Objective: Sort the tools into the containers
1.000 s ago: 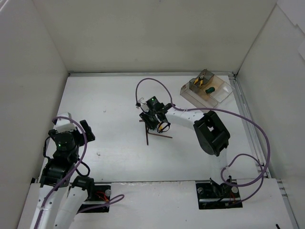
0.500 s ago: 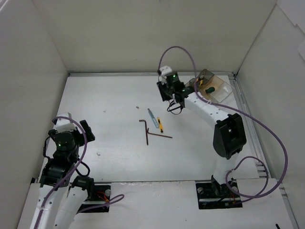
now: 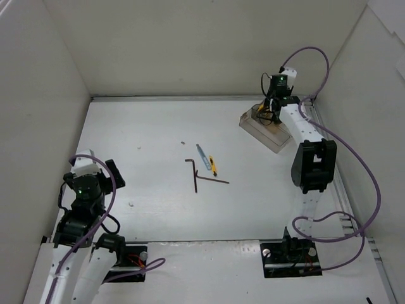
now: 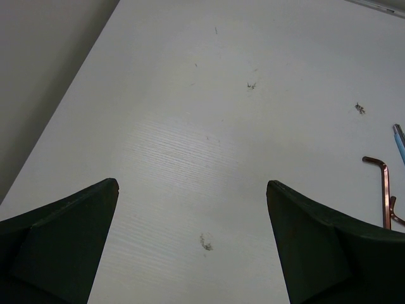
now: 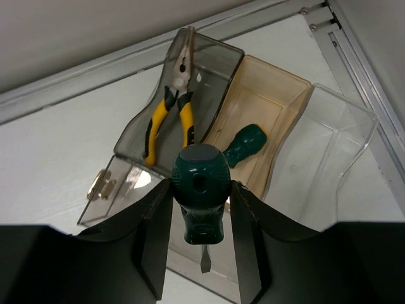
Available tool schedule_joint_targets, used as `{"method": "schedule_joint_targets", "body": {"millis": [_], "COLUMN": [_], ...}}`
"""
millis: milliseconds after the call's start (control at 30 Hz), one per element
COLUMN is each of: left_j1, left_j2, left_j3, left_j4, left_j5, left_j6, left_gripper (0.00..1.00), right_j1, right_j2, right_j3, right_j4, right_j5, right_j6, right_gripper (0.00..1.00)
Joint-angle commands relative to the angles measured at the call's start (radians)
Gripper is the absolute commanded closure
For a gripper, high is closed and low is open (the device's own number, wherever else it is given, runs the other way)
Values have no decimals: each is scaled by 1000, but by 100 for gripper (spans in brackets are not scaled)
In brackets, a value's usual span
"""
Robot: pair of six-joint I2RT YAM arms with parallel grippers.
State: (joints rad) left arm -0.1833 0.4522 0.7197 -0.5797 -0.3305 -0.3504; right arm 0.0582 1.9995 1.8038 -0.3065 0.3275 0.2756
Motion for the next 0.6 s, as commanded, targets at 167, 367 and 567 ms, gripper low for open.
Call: {"method": "schedule_joint_targets", "body": {"millis": [167,367,567], "left_j1": [-4,-4,-4], "left_j2": [40,22,14], "left_j3": [32,17,6], "left_j4": [66,89,109], "left_j5": [2,31,54], "left_j6": [24,48,67], "left_gripper": [0,0,0], "right_j1": [-98,-147,-175], "right_j2": [125,217,297], "right_j3": [155,226,305], "right_j4": [50,49,47], "right_j5": [79,50,12], "right_j6": [217,249,231], "right_gripper": [100,99,93]}}
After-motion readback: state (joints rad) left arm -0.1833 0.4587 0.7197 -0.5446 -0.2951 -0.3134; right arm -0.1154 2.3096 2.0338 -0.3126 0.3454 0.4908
